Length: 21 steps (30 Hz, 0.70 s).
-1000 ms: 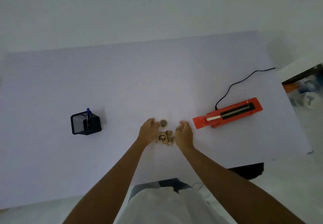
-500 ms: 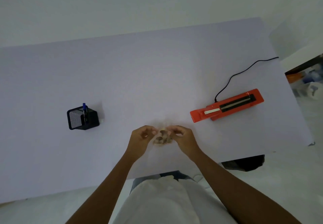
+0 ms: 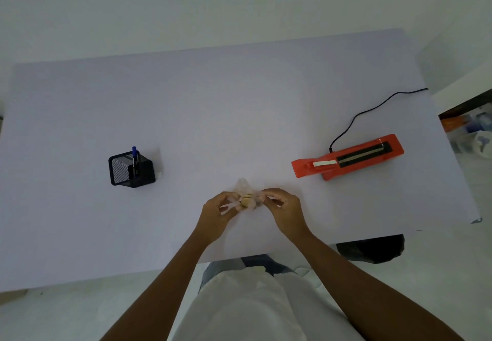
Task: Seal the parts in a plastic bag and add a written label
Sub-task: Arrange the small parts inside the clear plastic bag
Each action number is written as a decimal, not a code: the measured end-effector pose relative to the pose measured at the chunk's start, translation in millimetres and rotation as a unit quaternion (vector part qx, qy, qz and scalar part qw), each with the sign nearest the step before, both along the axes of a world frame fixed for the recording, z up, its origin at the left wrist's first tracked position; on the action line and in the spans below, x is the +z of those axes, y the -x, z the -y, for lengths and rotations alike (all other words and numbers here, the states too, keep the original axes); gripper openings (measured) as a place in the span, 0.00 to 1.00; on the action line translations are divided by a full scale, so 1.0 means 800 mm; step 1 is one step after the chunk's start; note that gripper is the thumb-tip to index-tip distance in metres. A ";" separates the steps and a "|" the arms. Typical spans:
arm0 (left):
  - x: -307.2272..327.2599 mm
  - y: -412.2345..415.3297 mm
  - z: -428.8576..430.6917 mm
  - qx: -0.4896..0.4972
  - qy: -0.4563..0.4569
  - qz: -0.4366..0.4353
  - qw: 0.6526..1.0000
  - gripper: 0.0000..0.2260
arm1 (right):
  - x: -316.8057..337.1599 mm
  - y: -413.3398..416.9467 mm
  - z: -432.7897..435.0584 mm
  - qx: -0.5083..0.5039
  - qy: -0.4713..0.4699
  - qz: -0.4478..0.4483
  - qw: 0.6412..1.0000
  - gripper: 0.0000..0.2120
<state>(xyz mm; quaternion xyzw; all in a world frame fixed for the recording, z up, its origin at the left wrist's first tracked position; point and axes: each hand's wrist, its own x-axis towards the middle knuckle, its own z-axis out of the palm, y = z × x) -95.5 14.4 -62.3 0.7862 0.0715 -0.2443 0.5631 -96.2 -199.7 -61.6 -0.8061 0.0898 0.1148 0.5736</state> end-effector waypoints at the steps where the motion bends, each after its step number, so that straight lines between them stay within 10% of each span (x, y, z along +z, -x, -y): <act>1: -0.002 0.003 0.000 -0.003 0.024 -0.009 1.000 0.11 | -0.002 0.000 0.000 0.003 -0.002 -0.004 1.000 0.09; 4: -0.025 0.013 -0.002 0.018 0.066 -0.057 0.996 0.30 | -0.005 0.002 -0.001 0.012 -0.016 -0.043 0.999 0.11; 9: -0.006 0.004 0.013 0.012 0.052 -0.041 0.998 0.12 | -0.003 0.003 -0.009 0.024 -0.031 -0.074 0.996 0.15; 21: -0.017 -0.003 -0.006 0.033 0.038 -0.031 0.998 0.18 | -0.014 -0.011 -0.017 0.020 -0.019 -0.119 0.992 0.11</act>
